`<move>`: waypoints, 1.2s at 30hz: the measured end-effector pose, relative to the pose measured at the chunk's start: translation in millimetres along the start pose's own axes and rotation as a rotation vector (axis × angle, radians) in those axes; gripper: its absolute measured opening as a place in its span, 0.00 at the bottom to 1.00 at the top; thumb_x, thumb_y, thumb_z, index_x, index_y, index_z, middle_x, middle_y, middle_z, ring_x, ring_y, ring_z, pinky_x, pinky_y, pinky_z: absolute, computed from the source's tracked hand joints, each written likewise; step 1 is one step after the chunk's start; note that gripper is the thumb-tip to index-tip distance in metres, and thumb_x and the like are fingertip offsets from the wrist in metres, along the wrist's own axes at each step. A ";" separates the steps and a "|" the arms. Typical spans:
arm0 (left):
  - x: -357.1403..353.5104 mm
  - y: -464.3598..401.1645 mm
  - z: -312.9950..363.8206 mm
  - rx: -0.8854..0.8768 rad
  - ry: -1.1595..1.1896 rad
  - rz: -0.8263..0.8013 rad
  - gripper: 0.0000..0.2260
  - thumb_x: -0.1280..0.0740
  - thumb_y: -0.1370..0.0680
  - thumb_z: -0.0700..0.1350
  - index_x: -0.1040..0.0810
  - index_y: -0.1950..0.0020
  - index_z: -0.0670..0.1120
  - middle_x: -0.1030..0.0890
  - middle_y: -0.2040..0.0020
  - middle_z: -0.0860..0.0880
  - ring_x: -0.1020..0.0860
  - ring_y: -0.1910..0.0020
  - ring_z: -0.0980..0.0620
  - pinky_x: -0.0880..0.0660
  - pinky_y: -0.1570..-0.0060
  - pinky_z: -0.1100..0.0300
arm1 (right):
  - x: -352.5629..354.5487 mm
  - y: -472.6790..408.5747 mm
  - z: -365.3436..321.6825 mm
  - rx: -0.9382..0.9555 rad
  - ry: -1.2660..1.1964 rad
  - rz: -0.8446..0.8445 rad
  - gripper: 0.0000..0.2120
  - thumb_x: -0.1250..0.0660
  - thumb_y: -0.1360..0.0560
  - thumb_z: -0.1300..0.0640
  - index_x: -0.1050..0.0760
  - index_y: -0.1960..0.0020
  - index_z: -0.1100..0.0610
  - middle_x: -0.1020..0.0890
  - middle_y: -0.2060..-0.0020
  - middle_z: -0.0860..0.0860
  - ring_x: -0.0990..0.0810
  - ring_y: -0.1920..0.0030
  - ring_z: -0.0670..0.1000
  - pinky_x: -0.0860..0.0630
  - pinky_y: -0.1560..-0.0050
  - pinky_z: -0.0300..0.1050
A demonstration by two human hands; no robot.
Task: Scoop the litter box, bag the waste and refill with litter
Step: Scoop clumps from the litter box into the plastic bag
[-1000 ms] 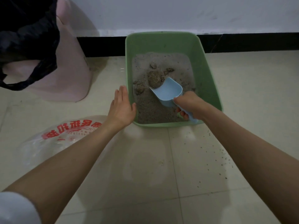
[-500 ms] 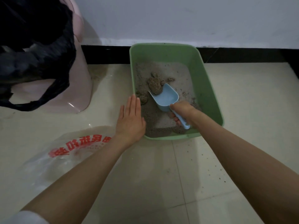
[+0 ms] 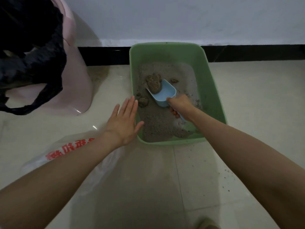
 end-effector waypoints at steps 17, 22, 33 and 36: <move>-9.1 -1.9 14.4 0.134 0.221 0.048 0.28 0.56 0.19 0.53 0.68 0.26 0.44 0.68 0.25 0.48 0.65 0.25 0.51 0.59 0.25 0.51 | -41.5 -61.5 -31.4 0.088 -0.149 0.102 0.17 0.38 0.25 0.48 0.23 0.54 0.63 0.24 0.62 0.57 0.27 0.63 0.54 0.31 0.64 0.46; -5.4 -11.1 10.0 0.116 0.246 0.030 0.28 0.56 0.19 0.52 0.69 0.27 0.43 0.69 0.25 0.47 0.66 0.26 0.51 0.60 0.25 0.51 | -30.6 -46.1 4.4 0.186 -0.214 0.182 0.16 0.40 0.23 0.51 0.36 0.68 0.54 0.32 0.69 0.57 0.34 0.66 0.53 0.38 0.64 0.49; -4.4 -7.3 8.0 0.116 0.276 0.018 0.28 0.54 0.18 0.50 0.66 0.26 0.43 0.67 0.25 0.47 0.65 0.25 0.50 0.60 0.26 0.52 | -4.7 -12.6 12.3 0.259 -0.232 0.259 0.14 0.40 0.24 0.54 0.36 0.68 0.55 0.33 0.70 0.57 0.37 0.70 0.50 0.41 0.71 0.45; -5.0 -5.4 6.0 0.103 0.272 0.002 0.28 0.53 0.18 0.51 0.66 0.25 0.43 0.67 0.24 0.47 0.65 0.25 0.49 0.59 0.26 0.51 | -3.4 -7.9 16.8 0.213 -0.231 0.218 0.16 0.41 0.23 0.56 0.36 0.69 0.56 0.33 0.73 0.55 0.37 0.74 0.50 0.41 0.74 0.41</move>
Point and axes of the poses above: each hand's wrist, its own y-axis away from the middle knuckle, its own x-axis out of the back of the hand, z = x × y, the point moved 1 cm from there along -y, towards the middle knuckle
